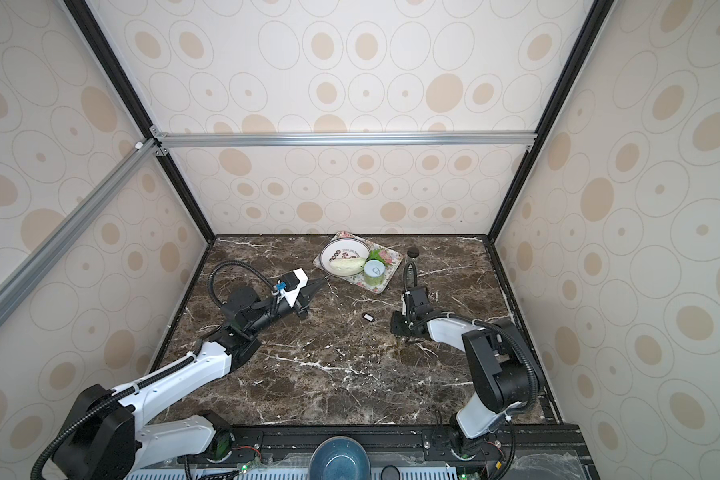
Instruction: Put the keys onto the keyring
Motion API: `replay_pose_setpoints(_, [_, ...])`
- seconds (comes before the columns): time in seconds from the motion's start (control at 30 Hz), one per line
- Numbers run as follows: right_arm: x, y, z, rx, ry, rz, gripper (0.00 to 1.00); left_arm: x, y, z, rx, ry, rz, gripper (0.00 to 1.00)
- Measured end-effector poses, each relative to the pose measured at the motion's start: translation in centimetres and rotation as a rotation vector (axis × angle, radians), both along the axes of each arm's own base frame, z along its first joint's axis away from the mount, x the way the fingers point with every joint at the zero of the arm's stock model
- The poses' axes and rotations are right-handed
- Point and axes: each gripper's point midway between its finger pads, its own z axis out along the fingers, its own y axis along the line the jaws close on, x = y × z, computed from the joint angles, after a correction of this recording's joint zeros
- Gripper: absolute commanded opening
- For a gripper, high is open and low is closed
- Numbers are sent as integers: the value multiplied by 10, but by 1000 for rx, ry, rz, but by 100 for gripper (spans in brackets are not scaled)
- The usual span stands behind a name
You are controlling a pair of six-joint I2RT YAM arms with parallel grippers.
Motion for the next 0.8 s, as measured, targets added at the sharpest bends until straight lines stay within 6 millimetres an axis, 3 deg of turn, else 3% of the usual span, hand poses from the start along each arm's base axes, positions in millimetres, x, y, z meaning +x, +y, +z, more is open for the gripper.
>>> replay_pose_setpoints(0.6, [-4, 0, -3, 1, 12, 7, 12, -1, 0, 1, -1, -2, 0, 0])
replay_pose_setpoints(0.8, [-6, -1, -3, -1, 12, 9, 17, -1, 0, 1, -1, -2, -4, 0])
